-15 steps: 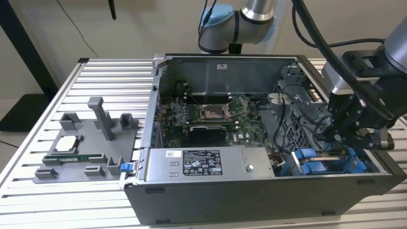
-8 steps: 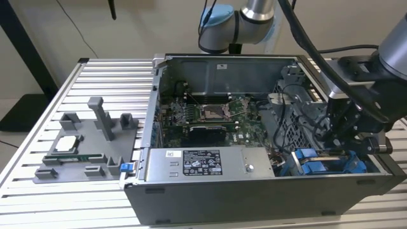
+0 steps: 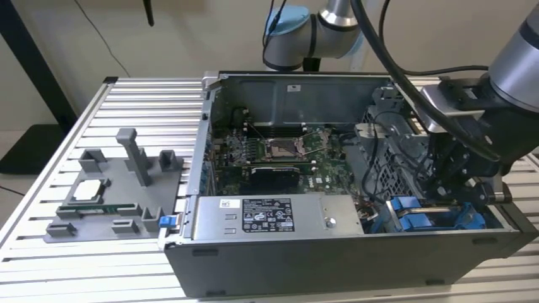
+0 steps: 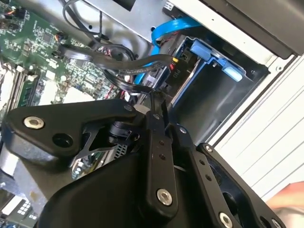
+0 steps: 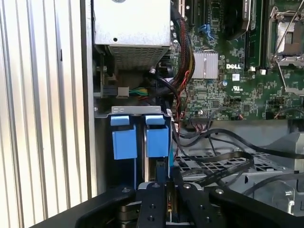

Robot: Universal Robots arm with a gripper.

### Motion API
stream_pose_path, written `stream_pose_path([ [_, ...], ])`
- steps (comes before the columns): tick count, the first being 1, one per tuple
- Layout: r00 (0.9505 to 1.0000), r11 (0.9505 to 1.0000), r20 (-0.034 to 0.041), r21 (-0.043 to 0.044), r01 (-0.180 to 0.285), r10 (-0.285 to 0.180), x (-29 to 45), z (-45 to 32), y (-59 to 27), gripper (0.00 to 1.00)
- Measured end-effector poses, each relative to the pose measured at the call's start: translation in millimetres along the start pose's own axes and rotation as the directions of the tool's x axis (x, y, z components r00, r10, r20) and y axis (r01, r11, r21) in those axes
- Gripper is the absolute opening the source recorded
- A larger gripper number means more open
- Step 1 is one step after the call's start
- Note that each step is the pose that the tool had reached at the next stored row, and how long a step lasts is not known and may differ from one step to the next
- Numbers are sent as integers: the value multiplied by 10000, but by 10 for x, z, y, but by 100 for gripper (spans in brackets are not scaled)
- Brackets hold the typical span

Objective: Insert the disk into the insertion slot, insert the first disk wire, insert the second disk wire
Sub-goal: 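Insert the second disk wire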

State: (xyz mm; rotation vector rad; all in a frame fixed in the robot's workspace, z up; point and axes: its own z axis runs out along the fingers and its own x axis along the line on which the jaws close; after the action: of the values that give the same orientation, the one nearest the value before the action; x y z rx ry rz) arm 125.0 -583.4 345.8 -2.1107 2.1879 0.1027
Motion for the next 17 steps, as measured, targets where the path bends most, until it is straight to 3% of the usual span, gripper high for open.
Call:
stream_pose_path([
  [3, 9999, 10000, -165, 6, 4, -4, -3, 25, 1, 0],
  [8, 9999, 10000, -171, 7, 3, -3, -47, 33, 3, 0],
  [17, 9998, 10000, -199, 8, 3, -3, -56, 42, -31, 0],
])
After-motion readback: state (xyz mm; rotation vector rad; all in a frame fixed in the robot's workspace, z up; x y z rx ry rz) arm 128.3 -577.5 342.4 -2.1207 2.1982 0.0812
